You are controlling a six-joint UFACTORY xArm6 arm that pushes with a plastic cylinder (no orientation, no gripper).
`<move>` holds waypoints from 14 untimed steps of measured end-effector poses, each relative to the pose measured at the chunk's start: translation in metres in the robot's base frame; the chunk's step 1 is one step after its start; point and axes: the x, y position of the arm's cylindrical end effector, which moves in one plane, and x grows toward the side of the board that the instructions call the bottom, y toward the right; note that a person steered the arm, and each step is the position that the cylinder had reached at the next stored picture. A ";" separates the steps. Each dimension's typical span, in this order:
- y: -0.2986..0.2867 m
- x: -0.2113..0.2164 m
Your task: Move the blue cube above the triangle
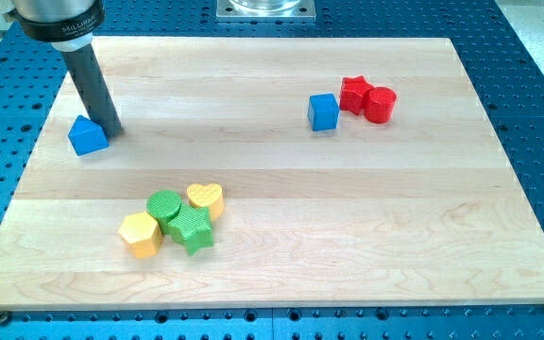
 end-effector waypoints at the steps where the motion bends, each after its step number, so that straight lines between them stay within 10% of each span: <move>1: 0.116 -0.013; 3: 0.326 0.004; 5: 0.339 -0.035; 7: 0.149 -0.041; 9: 0.200 -0.067; 14: 0.020 -0.075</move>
